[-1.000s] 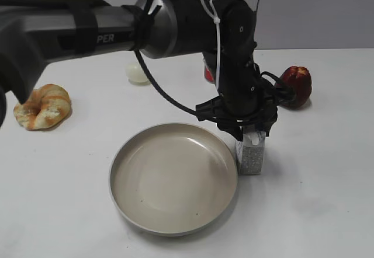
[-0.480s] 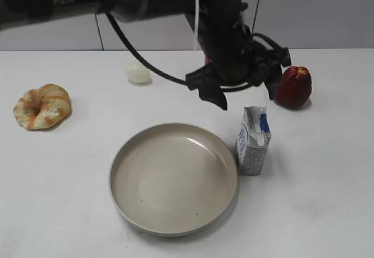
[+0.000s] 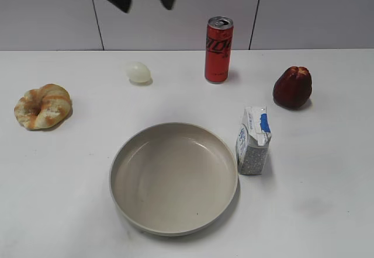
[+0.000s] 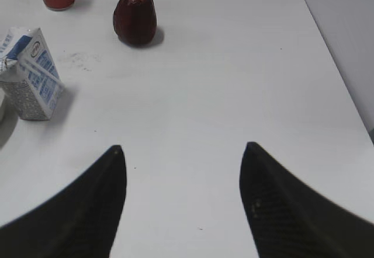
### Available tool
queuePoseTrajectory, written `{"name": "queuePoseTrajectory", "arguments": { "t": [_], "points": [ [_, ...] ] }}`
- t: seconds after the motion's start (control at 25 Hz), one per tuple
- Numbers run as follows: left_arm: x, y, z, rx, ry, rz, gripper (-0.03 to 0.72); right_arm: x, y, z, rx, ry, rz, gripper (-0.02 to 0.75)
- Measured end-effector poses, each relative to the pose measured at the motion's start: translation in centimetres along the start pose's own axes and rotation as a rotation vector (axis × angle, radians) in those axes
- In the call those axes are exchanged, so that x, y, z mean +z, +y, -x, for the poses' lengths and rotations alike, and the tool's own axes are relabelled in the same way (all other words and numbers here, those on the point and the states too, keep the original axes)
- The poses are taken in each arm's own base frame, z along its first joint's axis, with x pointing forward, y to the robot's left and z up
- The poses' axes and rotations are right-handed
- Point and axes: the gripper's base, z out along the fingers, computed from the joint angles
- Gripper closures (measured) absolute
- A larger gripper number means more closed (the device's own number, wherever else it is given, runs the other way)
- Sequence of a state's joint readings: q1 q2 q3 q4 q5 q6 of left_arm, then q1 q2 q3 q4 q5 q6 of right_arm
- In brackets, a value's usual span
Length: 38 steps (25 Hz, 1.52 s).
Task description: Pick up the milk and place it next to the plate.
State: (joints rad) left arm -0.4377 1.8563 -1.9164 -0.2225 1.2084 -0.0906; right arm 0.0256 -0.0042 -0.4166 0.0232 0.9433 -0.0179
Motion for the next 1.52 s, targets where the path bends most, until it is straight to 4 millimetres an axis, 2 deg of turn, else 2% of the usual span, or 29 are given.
{"name": "queuePoseTrajectory", "arguments": {
  "t": [0.08, 0.24, 0.4, 0.6, 0.84, 1.12, 1.36, 1.52],
  "points": [
    [-0.9, 2.9, -0.4, -0.046, 0.002, 0.028, 0.112, 0.0, 0.0, 0.0, 0.0, 0.0, 0.0, 0.271],
    [-1.9, 6.4, -2.7, -0.091, 0.046, 0.074, 0.119, 0.0, 0.0, 0.0, 0.0, 0.0, 0.0, 0.271],
    [-1.6, 8.6, -7.3, -0.115, 0.162, 0.113, 0.125, 0.0, 0.0, 0.0, 0.0, 0.0, 0.0, 0.271],
    [-2.6, 10.1, -13.4, -0.167, 0.261, 0.161, 0.136, 0.0, 0.0, 0.0, 0.0, 0.0, 0.0, 0.271],
    [-5.4, 10.0, -19.5, -0.187, 0.246, 0.212, 0.137, 0.0, 0.0, 0.0, 0.0, 0.0, 0.0, 0.271],
    [-8.9, 8.0, -26.6, -0.144, 0.112, 0.247, 0.137, 0.0, 0.0, 0.0, 0.0, 0.0, 0.0, 0.271],
    [-11.0, 7.0, -32.2, -0.059, -0.146, 0.322, 0.137, 0.0, 0.0, 0.0, 0.0, 0.0, 0.0, 0.271],
    [-10.9, 6.9, -34.9, -0.011, -0.287, 0.361, 0.137, 0.0, 0.0, 0.0, 0.0, 0.0, 0.0, 0.271]
  ]
}}
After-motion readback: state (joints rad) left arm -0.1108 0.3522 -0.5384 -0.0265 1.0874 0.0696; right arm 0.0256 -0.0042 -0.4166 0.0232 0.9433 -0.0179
